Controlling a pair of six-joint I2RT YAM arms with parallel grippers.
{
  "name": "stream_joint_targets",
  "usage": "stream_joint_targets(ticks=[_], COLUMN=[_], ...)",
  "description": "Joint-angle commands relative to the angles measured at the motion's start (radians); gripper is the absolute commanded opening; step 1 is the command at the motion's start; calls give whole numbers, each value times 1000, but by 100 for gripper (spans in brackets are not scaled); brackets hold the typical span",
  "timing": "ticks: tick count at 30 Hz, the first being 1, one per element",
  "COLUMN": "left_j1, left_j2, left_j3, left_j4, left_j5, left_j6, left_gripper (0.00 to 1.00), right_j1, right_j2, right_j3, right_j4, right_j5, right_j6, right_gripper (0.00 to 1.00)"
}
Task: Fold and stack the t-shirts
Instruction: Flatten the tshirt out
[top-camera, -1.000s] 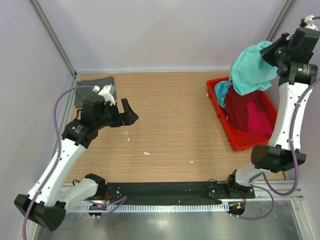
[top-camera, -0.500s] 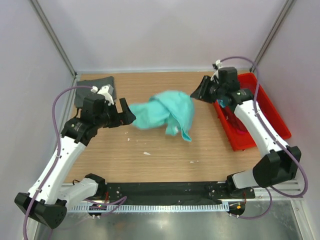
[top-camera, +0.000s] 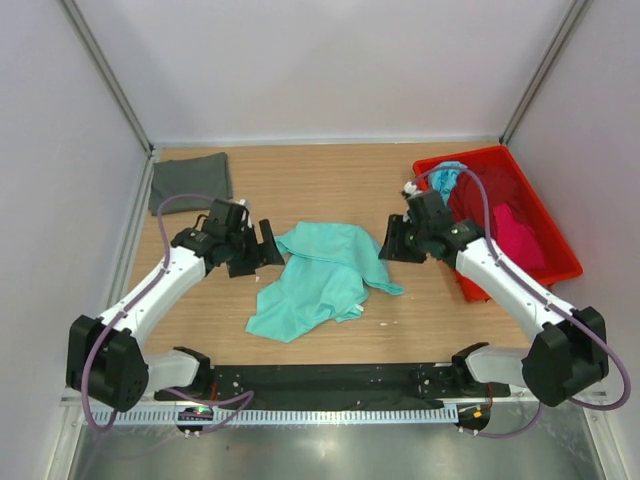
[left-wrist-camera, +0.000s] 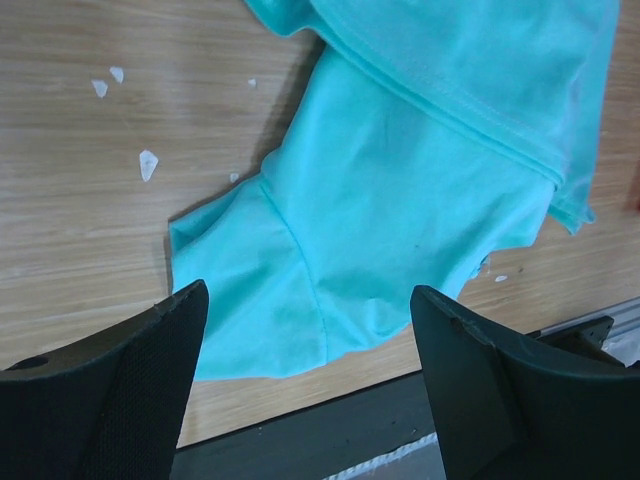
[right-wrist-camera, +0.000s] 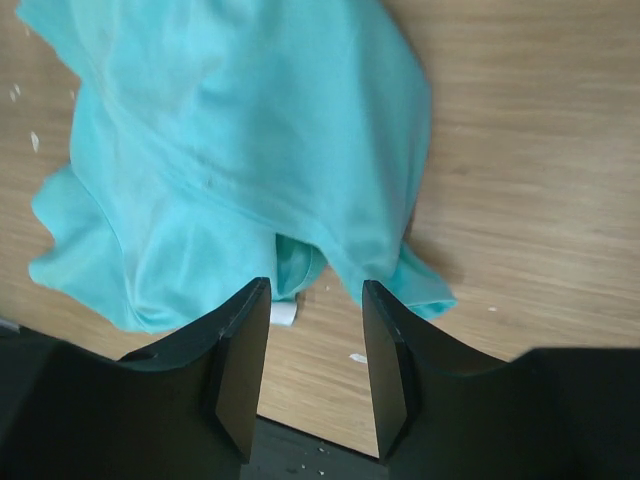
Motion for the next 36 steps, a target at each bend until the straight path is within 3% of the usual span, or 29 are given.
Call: stream_joint_targets(ticks=[1,5,9,23,26,27,29,30,31,34,36], left_j1=[-1,-9,-11,-32,-38,-38,-38,-38,-38,-38,-37], left_j2=[-25,-68,-68,17,38,43,50,52,52,67,92], left_j3=[-61,-151,-226,-329,-341,-343,-332,-323,-311,-202,-70], left_j4=[40,53,79,170,196,202,208,207,205,153,83], left_j5=[-24,-88,-94,-157,-140,-134,-136,-139,-151,-218,-267], left_j6=[-50,-87,-125,-159,-171,-171,-167,-164,-161,-125,-81], left_gripper=[83,82,80,76,64,50,35,15,3,0,0], right_j1=[86,133,140,141,141,141,140,141,141,141,141], right_j2=[-47,-45,13,142,168,171,174,173,167,116,52], right_j3=[-114,-191,-189,-238,-238,-237,-234,-231,-222,-176,-145], right_j4=[48,131,139,196,210,213,213,210,191,115,64], right_j5=[52,51,147,214,197,191,186,192,200,235,249], right_j6=[49,91,46,2,2,5,6,6,6,8,11], right_gripper=[48,49,52,56,53,49,41,36,24,1,1])
